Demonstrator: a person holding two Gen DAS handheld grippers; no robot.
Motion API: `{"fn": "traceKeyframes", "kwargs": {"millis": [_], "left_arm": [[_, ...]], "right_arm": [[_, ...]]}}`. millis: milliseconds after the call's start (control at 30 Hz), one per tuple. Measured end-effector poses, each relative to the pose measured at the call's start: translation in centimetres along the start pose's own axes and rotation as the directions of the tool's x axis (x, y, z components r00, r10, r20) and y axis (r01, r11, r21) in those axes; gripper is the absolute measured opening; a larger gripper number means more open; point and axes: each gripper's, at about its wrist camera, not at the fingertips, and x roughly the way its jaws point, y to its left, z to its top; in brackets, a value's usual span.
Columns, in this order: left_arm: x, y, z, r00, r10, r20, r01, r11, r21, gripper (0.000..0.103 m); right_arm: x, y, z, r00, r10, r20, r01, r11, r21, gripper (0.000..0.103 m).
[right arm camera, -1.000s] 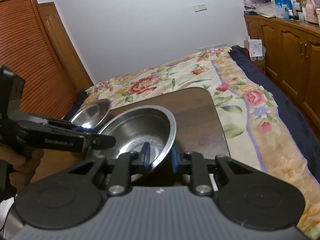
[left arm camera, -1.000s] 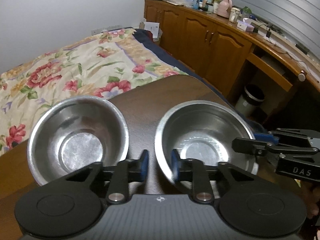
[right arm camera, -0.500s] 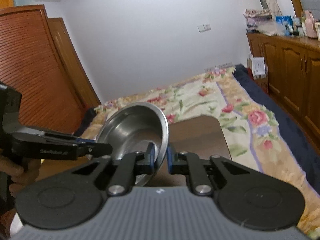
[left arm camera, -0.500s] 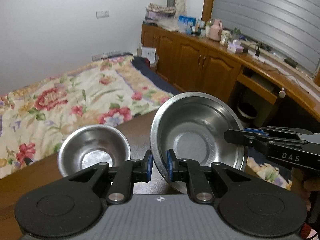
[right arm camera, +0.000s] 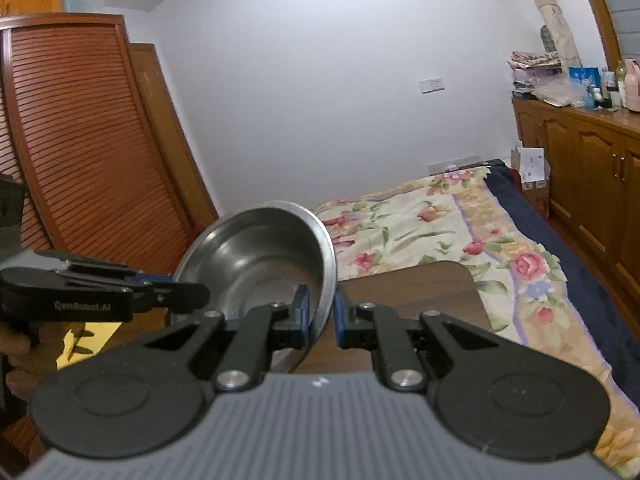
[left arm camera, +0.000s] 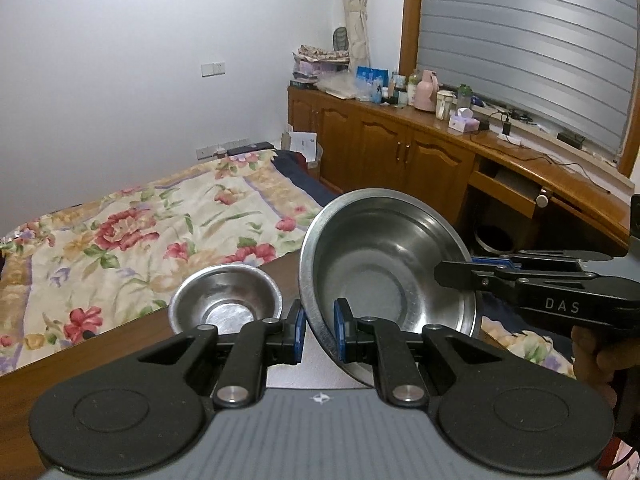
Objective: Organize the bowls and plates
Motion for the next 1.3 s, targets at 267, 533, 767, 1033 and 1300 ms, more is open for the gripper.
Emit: {"fn": "traceKeyframes", "kwargs": {"millis": [267,533,767,1033,1300], "left_arm": [[-3.0,-0.1,-2.3,1.000,0.016,0.024,-0.016,1.000,-0.023,0.016],[-4.6,-0.2,-4.6,0.999,0.017,0.040,-0.016,0.999,-0.035,0.016],[-5.2,-0.1,-7.6,0.999,0.019,0.044,-0.015,0.997,-0.080,0.016],[-5.1,-1.3,-11.3,0.999,0.029,0.019,-0.027,0.994,-0.101,0.016],[-5.4,-2.2,-13.3,1.000,0.021,-0.001,-0.021,0.996,-0.089,0.017]], "right_arm": [[-1.2,2.0,-0.7,0.999,0.038,0.003,-0.038,0.999,-0.028,0.014],[-2.3,3.2,-2.0,0.998,0.068,0.001,-0.068,0.997,-0.033,0.014],[-2.4,3.8,-3.9,0.996,0.085,-0.032,-0.086,0.996,-0.031,0.014],[-2.0,3.5,-6.7,0.990,0.099,-0.102,-0.100,0.995,0.003,0.015],[-2.3,3.6,-8.4,0.985,0.102,-0.142,-0.100,0.995,0.021,0.015]]}}
